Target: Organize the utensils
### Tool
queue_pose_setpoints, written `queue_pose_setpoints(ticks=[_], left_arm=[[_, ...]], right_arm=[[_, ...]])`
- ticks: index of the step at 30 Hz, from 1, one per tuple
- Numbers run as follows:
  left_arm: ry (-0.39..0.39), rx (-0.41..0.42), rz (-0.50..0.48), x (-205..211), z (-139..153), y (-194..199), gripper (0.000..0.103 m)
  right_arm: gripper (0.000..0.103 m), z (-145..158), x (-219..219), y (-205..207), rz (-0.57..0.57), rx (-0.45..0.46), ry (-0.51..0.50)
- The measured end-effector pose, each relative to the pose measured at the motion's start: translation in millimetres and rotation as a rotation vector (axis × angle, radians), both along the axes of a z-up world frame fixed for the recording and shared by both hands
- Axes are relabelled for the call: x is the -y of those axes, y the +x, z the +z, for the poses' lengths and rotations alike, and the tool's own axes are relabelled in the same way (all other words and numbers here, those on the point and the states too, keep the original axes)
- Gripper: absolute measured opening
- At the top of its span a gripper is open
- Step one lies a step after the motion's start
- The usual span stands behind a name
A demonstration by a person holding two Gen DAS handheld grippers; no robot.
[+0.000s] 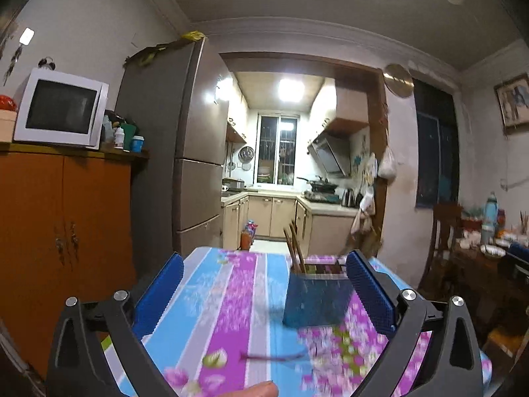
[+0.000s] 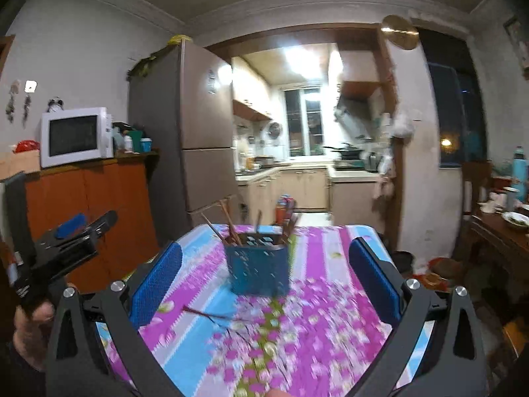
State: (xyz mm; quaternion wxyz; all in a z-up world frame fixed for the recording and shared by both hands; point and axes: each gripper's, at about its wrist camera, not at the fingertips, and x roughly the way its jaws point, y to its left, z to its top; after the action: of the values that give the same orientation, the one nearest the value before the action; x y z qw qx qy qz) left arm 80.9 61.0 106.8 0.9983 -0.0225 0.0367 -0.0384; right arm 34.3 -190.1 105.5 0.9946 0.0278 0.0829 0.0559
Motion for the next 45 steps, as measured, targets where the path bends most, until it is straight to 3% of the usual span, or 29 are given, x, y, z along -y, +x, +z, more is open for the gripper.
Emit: queue_pose_setpoints(ticks=[5, 10, 23, 36, 45], left_arm=[[0.005, -0.042, -0.044, 4, -18, -44, 0.098], [0.052, -0.052, -0.034, 13, -30, -77, 0.098], [0.050, -0.020, -0.061, 16, -29, -143, 0.098], [0.064, -0.002, -0.058, 29, -24, -160, 0.098], [0.077, 0.058, 0.032, 35, -41, -167, 0.098]], right_arm=[[0.098, -22, -7, -32, -0.013, -0.040, -0.002], [0.098, -34, -12, -62, -0.032, -0.024, -0.021], [0.098, -30, -7, -116, -0.045, 0.064, -0.031], [0.098, -28, -4, -130, -0.079, 0.080, -0.039], [0.098, -52, -8, -130, -0.144, 0.127, -0.035]])
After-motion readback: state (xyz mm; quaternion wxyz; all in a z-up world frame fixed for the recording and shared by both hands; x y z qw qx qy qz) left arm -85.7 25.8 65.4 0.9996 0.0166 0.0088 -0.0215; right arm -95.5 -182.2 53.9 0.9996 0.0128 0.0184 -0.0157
